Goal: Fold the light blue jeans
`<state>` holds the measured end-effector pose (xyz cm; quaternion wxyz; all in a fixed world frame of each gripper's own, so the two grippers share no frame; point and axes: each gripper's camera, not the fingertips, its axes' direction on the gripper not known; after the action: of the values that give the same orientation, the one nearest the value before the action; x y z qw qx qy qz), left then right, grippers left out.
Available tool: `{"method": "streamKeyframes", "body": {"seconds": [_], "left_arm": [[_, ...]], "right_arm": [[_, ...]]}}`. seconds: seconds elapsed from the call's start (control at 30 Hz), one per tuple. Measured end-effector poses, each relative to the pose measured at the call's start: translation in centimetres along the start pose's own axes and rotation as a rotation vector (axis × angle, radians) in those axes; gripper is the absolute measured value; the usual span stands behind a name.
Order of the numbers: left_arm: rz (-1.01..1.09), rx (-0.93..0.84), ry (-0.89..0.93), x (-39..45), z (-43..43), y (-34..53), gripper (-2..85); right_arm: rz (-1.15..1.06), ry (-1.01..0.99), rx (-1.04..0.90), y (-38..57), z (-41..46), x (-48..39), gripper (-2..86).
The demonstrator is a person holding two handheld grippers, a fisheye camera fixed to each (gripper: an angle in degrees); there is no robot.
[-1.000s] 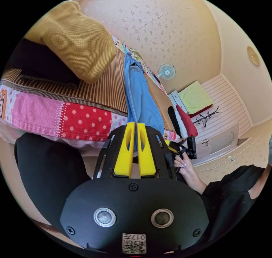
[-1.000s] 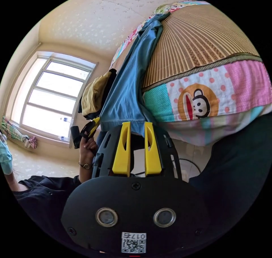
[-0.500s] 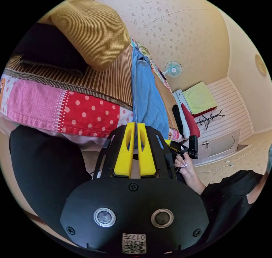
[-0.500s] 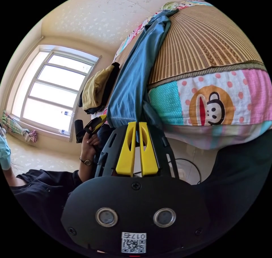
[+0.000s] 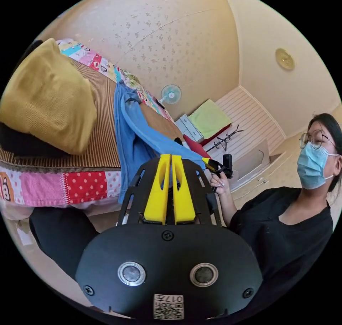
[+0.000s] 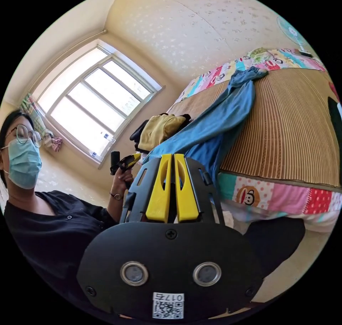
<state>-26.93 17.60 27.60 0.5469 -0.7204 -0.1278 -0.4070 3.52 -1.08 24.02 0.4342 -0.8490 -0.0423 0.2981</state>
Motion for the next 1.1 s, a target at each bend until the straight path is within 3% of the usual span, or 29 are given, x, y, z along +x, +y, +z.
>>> {"method": "streamKeyframes", "body": {"seconds": [0.17,0.23,0.37,0.6,0.8,1.1], "left_arm": [[-0.033,-0.218,-0.344,-0.4,3.6,1.1,-0.6],[-0.045,-0.271,-0.378,-0.9,6.3,1.7,0.0],[-0.017,-0.322,-0.212,-1.0,12.4,1.9,4.4],[-0.091,-0.395,-0.316,-3.3,19.2,1.4,7.7],[-0.131,-0.441,-0.284,-5.5,21.4,2.6,0.4],[-0.125,-0.213,-0.222,-6.1,16.3,2.8,2.7]], "right_arm": [[0.063,0.119,-0.191,3.2,5.2,0.8,1.4],[0.134,0.117,-0.243,4.2,7.1,2.3,1.5],[0.185,0.067,-0.210,4.5,7.4,3.1,1.6],[0.141,0.103,-0.215,4.0,7.0,1.6,1.7],[0.213,0.036,-0.209,4.7,7.3,3.3,1.8],[0.229,0.023,-0.191,4.3,6.8,4.1,1.8]]}}
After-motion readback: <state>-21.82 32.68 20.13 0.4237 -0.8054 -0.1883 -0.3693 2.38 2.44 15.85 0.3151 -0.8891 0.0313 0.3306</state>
